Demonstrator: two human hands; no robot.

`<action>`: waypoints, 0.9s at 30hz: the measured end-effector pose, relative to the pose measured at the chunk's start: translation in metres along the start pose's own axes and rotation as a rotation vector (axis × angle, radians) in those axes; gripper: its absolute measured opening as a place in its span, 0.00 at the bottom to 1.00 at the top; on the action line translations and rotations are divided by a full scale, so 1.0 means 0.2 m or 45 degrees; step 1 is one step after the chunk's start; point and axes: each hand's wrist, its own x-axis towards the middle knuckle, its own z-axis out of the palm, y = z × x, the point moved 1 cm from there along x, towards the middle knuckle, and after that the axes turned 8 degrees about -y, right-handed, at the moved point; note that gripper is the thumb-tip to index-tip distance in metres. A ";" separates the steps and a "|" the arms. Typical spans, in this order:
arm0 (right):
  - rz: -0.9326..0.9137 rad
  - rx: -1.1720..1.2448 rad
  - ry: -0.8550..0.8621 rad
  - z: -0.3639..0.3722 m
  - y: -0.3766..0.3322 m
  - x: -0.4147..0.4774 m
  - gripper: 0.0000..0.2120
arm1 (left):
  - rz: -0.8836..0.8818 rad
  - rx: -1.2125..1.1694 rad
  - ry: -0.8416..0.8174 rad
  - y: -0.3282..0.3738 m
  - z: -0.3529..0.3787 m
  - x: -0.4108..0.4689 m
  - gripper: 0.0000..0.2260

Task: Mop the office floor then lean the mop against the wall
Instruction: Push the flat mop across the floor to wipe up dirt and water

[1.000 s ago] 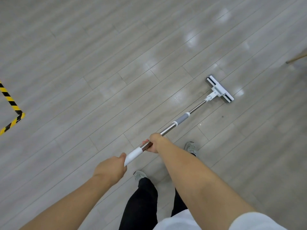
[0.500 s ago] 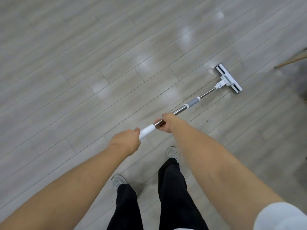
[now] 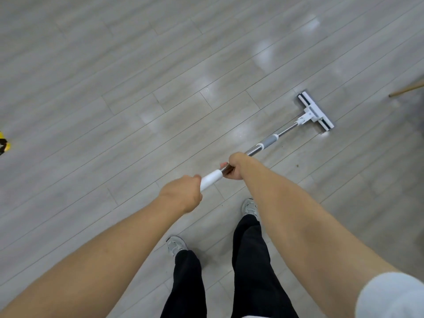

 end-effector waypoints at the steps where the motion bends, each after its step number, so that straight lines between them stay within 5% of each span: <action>1: 0.023 -0.015 -0.006 0.05 0.11 -0.02 0.14 | 0.006 -0.019 -0.023 -0.06 0.09 -0.08 0.09; 8: -0.047 0.065 0.027 0.22 0.77 -0.22 0.06 | 0.105 -0.298 -0.270 -0.29 0.46 -0.57 0.14; 18: -0.206 0.302 -0.033 0.05 1.31 -0.60 0.07 | 0.367 -0.544 -0.499 -0.06 0.55 -0.83 0.20; 27: -0.299 0.459 -0.021 -0.10 1.72 -0.86 0.06 | 0.281 -0.677 -0.278 0.06 0.55 -0.84 0.10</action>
